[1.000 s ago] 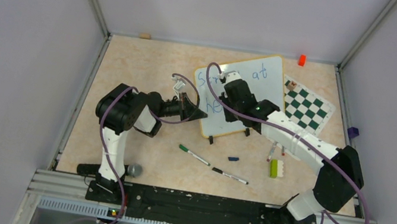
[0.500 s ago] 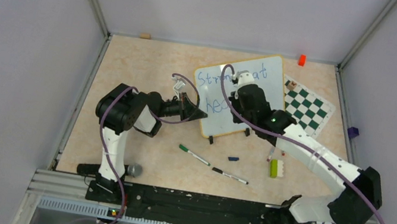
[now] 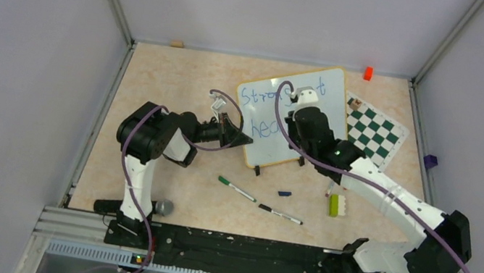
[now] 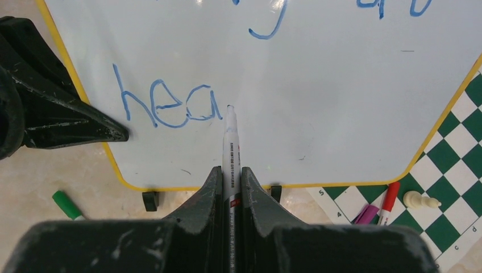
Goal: Write a sentence on the whiteboard
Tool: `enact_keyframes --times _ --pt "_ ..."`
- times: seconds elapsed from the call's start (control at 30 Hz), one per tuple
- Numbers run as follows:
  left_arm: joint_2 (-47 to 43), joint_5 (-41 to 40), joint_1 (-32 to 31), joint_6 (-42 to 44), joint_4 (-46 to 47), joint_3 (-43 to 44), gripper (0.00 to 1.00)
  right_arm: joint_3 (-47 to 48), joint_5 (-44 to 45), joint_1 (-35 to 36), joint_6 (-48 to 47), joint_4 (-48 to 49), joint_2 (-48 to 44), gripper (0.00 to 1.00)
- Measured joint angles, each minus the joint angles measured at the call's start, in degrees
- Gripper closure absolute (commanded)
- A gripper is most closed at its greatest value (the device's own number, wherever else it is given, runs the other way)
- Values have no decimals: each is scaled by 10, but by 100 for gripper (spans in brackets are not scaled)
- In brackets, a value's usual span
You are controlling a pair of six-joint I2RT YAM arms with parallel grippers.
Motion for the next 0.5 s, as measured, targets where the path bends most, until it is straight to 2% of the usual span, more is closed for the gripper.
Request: enact_keyframes --times 0.5 --pt "0 12 0 -2 -8 9 100 -19 -24 0 6 29 -23 100"
